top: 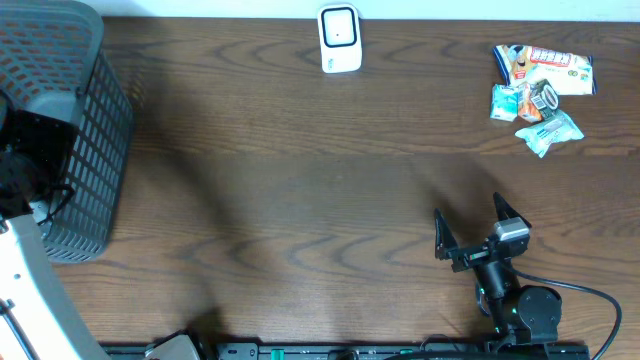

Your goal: Scan the item barcode

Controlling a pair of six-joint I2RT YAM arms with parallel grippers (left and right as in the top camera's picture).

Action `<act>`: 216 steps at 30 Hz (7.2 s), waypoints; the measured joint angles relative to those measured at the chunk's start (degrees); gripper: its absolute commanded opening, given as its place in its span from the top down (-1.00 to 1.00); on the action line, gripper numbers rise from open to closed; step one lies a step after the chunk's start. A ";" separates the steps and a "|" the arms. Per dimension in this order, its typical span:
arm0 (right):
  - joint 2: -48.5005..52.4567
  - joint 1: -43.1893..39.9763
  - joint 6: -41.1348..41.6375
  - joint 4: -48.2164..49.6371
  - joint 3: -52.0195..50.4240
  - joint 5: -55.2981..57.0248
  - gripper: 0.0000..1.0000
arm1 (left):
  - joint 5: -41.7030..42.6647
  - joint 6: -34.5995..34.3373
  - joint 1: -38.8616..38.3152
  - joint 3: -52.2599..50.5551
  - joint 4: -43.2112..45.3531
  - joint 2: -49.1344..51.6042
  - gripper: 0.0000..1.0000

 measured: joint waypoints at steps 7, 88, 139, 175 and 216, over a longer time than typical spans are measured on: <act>-0.24 0.00 -2.93 -1.40 0.00 0.00 -0.99 | 0.00 0.00 0.00 0.00 0.02 0.00 -0.95; -0.33 -0.44 -1.99 -5.77 -0.04 11.82 -0.99 | -0.02 0.00 0.00 0.00 0.02 0.00 -0.95; -0.35 -0.44 -2.01 -5.75 -0.04 11.80 -0.98 | -0.13 15.69 -22.36 -14.32 12.72 -10.49 -0.96; -0.37 -0.44 -2.01 -5.75 -0.04 11.80 -0.99 | 8.24 42.53 -27.32 -62.47 43.43 -59.01 -0.95; -0.37 -0.44 -2.01 -5.77 -0.04 11.82 -0.99 | 5.49 39.23 -29.24 -101.26 90.40 -76.48 -0.95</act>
